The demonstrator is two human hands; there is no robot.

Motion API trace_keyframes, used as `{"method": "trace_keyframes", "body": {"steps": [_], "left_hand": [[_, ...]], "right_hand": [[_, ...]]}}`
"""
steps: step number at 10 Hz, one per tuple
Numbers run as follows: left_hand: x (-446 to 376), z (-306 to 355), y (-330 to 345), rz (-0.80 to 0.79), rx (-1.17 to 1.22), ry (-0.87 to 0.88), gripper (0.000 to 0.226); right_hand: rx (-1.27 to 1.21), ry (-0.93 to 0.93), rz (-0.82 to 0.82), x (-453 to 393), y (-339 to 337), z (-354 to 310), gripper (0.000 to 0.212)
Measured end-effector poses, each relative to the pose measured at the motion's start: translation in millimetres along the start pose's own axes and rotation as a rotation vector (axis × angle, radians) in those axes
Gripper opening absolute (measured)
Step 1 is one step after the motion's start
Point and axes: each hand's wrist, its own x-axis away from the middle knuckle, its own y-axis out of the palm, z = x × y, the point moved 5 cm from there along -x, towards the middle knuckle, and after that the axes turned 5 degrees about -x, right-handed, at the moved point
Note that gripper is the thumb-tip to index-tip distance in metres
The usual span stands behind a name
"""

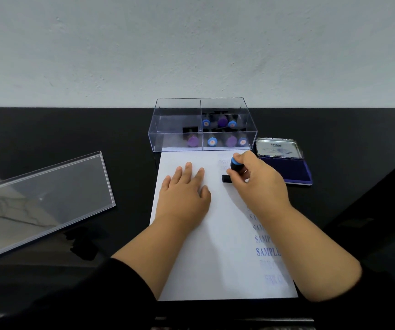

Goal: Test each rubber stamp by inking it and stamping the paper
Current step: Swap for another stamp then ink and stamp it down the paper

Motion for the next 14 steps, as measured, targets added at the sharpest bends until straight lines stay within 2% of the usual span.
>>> {"method": "trace_keyframes", "body": {"steps": [6, 8, 11, 14], "left_hand": [[0, 0, 0, 0.008, 0.003, -0.003, 0.053], [0, 1, 0, 0.013, -0.003, -0.001, 0.053], [0, 0, 1, 0.027, 0.013, -0.006, 0.053], [0, 0, 0, 0.029, 0.011, -0.007, 0.052]], "right_hand": [[-0.014, -0.017, 0.003, -2, 7, -1, 0.012], [-0.004, -0.031, -0.029, 0, 6, -1, 0.017], [-0.218, 0.109, 0.103, -7, -14, 21, 0.021], [-0.296, 0.184, 0.192, -12, -28, 39, 0.019]]}}
